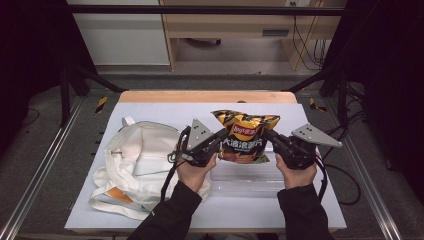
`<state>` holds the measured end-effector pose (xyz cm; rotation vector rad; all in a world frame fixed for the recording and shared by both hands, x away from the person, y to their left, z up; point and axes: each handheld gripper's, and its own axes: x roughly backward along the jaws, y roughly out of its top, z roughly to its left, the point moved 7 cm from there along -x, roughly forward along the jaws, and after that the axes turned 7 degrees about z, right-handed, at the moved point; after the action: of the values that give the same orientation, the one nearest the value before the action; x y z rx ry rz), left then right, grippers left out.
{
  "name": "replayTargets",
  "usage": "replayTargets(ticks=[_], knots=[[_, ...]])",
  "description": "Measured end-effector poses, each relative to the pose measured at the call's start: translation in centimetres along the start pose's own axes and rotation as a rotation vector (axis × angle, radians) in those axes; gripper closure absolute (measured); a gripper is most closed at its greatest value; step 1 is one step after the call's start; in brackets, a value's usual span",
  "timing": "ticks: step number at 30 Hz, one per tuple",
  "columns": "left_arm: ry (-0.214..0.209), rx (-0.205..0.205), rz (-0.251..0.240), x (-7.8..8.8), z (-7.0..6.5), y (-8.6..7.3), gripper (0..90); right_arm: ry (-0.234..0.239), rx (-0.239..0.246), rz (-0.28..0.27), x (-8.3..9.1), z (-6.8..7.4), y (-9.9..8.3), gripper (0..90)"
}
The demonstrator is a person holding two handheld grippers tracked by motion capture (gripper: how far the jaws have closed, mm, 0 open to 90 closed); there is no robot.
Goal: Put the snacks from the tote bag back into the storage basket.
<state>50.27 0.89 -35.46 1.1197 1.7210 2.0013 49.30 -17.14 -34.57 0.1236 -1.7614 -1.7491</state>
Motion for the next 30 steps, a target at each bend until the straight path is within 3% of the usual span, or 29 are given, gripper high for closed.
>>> replayTargets(ticks=[30], knots=[[0.062, 0.040, 0.102, -3.4, 2.4, -4.6, 90.0, -0.023, 0.005, 0.127, -5.1, -0.7, -3.5, 88.8]])
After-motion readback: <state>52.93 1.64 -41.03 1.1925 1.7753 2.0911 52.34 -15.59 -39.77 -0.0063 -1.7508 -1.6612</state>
